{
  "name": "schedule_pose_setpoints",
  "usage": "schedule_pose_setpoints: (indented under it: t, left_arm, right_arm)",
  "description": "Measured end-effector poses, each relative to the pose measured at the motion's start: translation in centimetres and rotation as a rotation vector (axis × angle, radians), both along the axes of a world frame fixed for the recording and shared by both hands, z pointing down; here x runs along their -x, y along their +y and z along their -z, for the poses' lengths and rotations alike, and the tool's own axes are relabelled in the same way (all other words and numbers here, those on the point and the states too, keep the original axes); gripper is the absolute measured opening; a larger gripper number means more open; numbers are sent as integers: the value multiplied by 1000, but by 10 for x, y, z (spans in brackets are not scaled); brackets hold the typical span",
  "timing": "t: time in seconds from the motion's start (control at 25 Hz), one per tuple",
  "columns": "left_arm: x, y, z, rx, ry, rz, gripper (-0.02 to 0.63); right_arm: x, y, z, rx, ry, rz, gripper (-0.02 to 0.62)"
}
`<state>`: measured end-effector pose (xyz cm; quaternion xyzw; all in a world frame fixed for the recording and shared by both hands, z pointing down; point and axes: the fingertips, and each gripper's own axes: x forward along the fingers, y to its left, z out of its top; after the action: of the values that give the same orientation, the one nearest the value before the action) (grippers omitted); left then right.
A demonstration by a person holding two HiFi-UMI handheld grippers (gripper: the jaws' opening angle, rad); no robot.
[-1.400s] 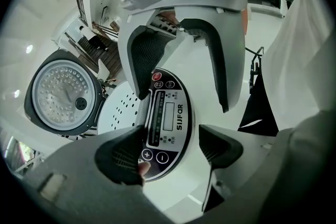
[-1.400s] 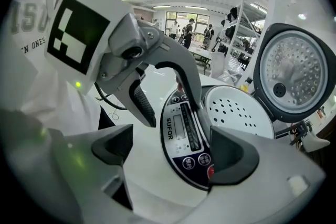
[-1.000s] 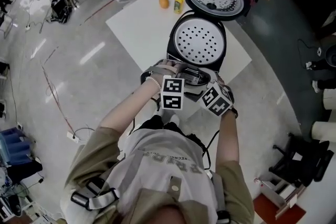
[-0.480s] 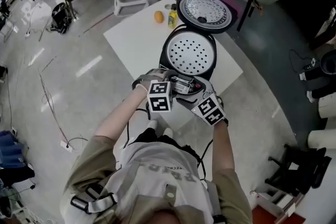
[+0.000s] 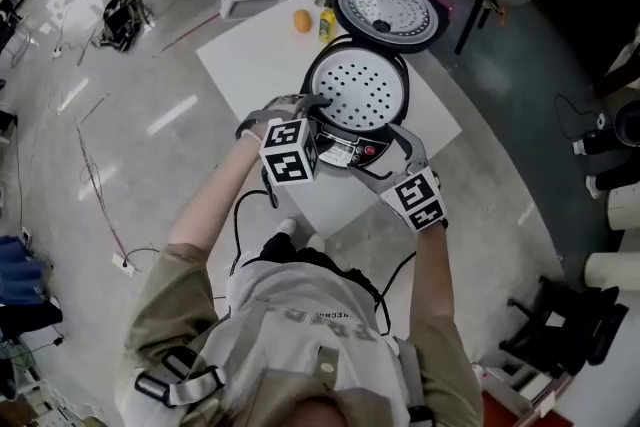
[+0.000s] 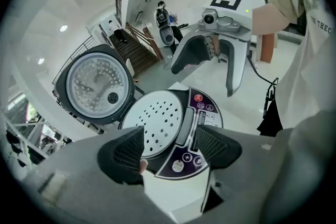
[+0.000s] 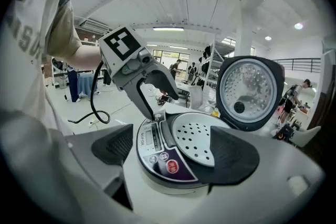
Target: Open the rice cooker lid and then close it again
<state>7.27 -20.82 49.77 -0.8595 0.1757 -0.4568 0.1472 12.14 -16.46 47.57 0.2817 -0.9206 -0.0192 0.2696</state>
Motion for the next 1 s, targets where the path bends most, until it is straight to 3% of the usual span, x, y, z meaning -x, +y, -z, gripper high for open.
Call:
schedule_pose_setpoints:
  t: [0.24, 0.68, 1.0]
  left_arm:
    - [5, -33, 48, -115, 53, 36, 328]
    - [14, -95, 121, -279, 100, -10, 328]
    - [16, -137, 156, -326, 149, -27, 328]
  right_arm:
    - [-16, -22, 36, -75, -25, -56, 432]
    - [-31, -77, 92, -189, -29, -185, 437]
    - [-46, -119, 117, -216, -39, -252, 437]
